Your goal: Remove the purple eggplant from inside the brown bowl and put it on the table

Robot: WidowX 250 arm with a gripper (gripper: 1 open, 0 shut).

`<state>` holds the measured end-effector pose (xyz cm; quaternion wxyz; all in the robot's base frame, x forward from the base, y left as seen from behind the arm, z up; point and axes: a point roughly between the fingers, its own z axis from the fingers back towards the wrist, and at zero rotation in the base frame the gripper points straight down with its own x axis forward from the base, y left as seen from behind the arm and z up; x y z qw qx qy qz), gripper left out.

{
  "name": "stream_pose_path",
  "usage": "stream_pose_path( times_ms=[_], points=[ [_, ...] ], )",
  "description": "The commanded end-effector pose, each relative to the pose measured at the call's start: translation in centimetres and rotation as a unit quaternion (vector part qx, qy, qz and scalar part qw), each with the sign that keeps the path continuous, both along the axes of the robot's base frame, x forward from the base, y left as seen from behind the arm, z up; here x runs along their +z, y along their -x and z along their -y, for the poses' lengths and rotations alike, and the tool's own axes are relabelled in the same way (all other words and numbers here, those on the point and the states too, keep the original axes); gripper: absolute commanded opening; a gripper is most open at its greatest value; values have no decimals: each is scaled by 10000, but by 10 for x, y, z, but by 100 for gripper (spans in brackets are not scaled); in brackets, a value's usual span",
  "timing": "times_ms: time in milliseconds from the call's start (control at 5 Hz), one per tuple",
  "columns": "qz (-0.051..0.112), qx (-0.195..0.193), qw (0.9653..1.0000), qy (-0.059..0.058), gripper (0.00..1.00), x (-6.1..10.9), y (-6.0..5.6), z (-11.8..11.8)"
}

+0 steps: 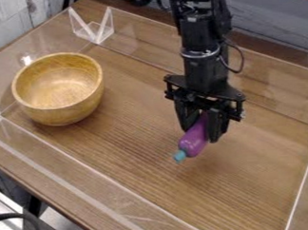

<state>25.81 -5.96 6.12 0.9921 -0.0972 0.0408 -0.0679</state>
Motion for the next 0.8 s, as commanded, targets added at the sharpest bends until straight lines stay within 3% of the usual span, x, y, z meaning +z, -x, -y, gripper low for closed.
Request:
stream_pose_path(
  times_ms=[0,600],
  points=[
    [159,3,9999,31,0,7,-5,2],
    [164,38,9998,54,0,7,-8,4]
  ],
)
